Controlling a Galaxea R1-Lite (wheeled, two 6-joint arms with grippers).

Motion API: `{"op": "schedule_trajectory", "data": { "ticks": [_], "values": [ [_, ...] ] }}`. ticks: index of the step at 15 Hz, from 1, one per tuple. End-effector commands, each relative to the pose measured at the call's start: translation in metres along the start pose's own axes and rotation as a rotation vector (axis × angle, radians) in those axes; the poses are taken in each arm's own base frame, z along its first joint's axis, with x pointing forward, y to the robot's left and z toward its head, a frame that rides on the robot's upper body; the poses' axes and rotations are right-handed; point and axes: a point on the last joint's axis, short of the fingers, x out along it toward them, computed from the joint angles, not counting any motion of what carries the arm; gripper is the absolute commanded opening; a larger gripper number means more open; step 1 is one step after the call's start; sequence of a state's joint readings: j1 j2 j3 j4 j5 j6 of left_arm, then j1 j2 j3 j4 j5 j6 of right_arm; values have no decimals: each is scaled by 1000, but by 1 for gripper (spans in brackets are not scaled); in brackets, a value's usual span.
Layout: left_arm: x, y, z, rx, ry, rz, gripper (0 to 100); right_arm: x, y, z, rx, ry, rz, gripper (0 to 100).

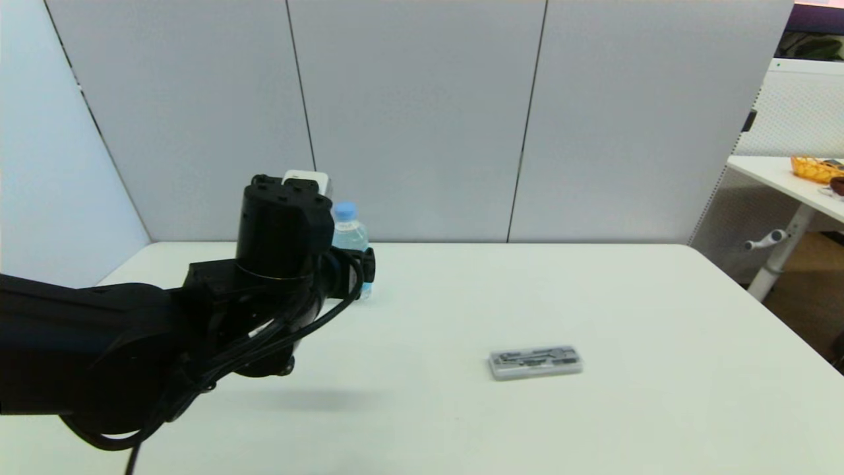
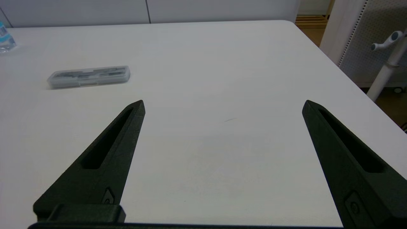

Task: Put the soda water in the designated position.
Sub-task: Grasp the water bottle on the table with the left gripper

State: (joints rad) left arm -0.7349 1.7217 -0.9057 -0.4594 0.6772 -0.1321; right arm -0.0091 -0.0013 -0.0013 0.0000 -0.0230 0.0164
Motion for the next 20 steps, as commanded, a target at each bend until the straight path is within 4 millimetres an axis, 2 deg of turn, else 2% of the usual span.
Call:
{"op": "schedule_trajectory", "data": {
  "ticks": [1, 5, 11, 18, 20],
  "values": [
    [23, -17, -7, 0, -2, 28, 100, 0, 0, 0, 1, -1, 0, 100],
    [43, -31, -7, -11, -31, 93, 100, 0, 0, 0, 1, -1, 0, 100],
    [57, -38, -22, 5, -21, 183, 100, 0, 0, 0, 0, 1, 0, 100],
    [101, -40, -29, -5, -8, 245, 100, 0, 0, 0, 1, -1, 0, 100],
    [109, -44, -32, -4, -7, 243, 100, 0, 0, 0, 0, 1, 0, 100]
  ]
}}
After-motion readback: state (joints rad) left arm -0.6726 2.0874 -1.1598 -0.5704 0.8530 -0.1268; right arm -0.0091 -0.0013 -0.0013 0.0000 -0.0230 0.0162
